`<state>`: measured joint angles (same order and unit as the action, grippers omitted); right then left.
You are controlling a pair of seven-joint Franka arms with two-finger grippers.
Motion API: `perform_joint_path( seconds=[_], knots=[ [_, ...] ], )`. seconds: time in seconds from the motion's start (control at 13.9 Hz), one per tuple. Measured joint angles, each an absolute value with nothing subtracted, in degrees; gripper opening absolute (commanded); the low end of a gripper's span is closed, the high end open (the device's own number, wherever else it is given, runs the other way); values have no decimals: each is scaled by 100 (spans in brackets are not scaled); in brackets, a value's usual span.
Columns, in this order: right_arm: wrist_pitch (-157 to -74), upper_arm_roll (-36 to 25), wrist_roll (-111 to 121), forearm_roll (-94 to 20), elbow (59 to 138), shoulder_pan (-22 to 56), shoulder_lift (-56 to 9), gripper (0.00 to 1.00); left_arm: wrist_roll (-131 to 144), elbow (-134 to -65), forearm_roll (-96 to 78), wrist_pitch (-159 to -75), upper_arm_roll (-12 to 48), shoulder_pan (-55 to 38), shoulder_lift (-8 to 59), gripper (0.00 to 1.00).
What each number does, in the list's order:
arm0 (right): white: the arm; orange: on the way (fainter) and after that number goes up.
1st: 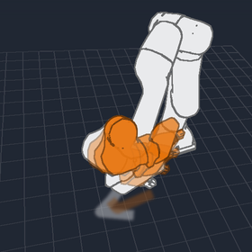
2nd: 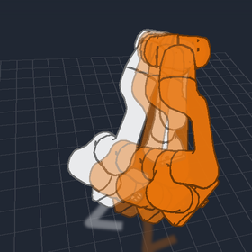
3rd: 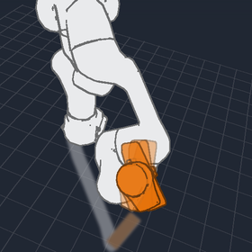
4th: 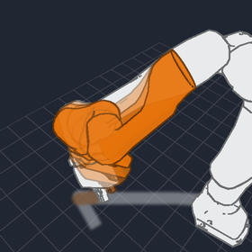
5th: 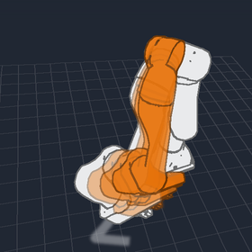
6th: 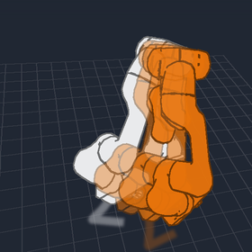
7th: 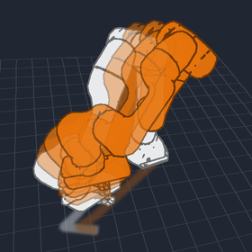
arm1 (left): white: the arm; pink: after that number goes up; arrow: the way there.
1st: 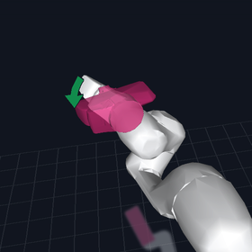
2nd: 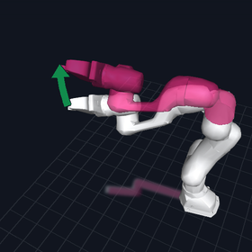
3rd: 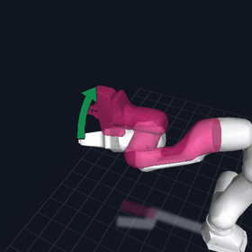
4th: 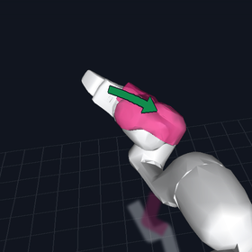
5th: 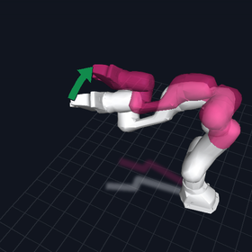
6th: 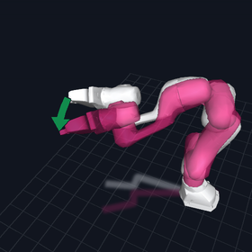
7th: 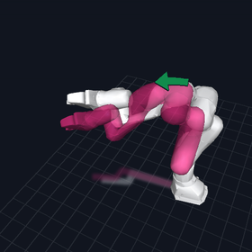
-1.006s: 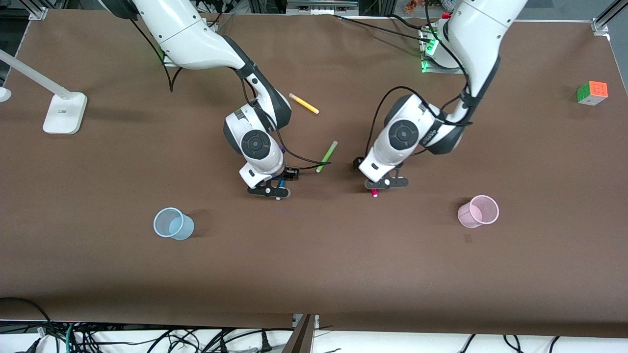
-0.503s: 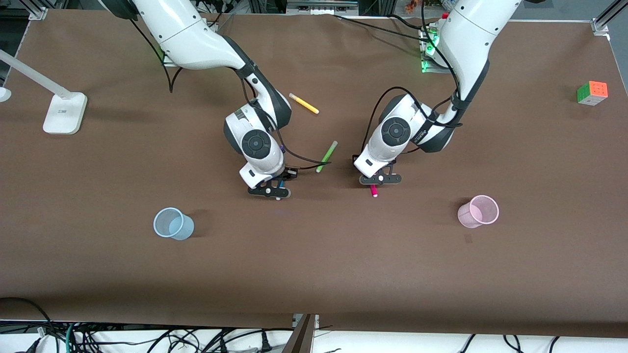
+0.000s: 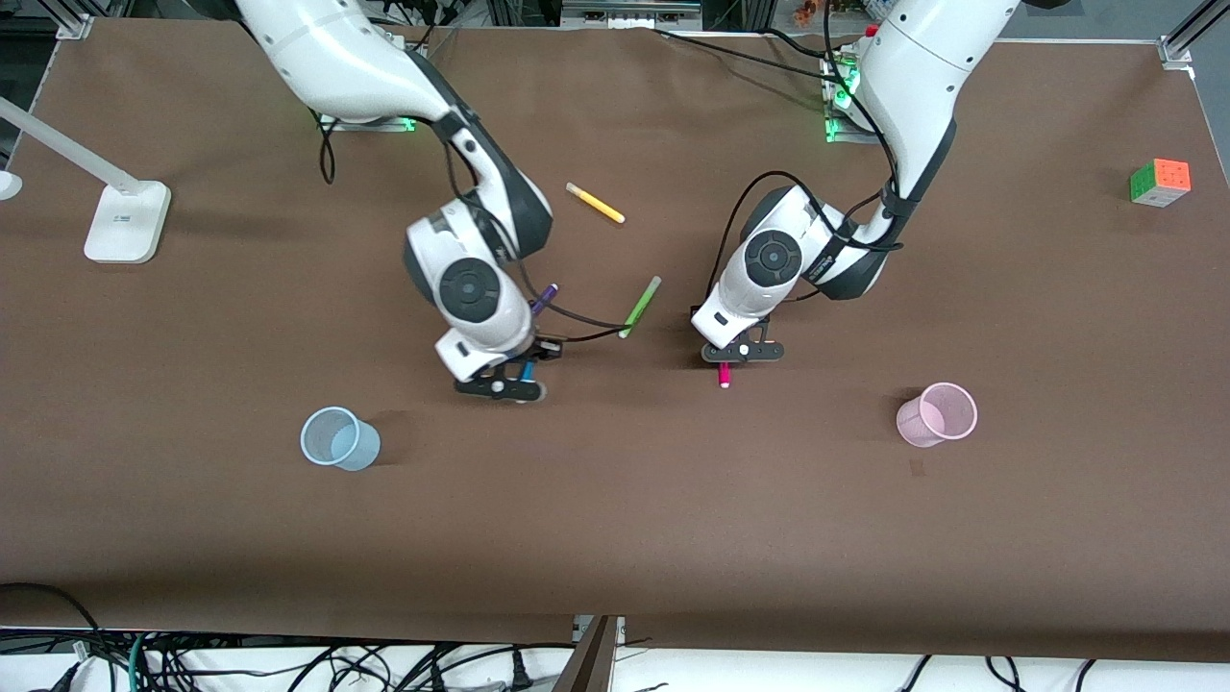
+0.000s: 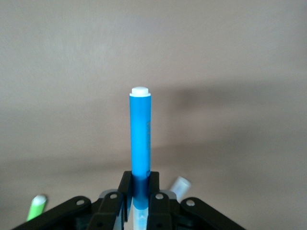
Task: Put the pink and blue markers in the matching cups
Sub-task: 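Carry the blue marker over the blue cup while the left gripper carries pink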
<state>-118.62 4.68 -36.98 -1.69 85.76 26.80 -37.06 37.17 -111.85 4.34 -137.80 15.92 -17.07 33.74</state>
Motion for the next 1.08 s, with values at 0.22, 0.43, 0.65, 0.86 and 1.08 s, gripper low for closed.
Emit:
perform_joint_path(
  seconds=[0.22, 0.43, 0.65, 0.86, 1.08],
  knots=[
    [-10989, 438, -3155, -633, 8332, 2154, -3257, 0, 3710, -10904, 668, -12672, 1540, -1690, 3188, 1],
    [-10104, 423, -2513, -973, 7886, 1470, -3175, 0, 3701, -10284, 1735, -10959, 1520, -1677, 2990, 0],
    [-9663, 420, -1907, -1603, 7622, 759, -3176, 0, 3021, -9672, 2106, -9789, 1492, -1677, 2935, 0],
    [-9477, 421, -1760, -2383, 7618, 159, -3267, 0, 1679, -9233, 2485, -9006, 1238, -1611, 2936, 1],
    [-9305, 421, -1738, -3189, 7617, -377, -3480, 0, 134, -8928, 3120, -8486, 1096, -1344, 2937, 10]
  ],
)
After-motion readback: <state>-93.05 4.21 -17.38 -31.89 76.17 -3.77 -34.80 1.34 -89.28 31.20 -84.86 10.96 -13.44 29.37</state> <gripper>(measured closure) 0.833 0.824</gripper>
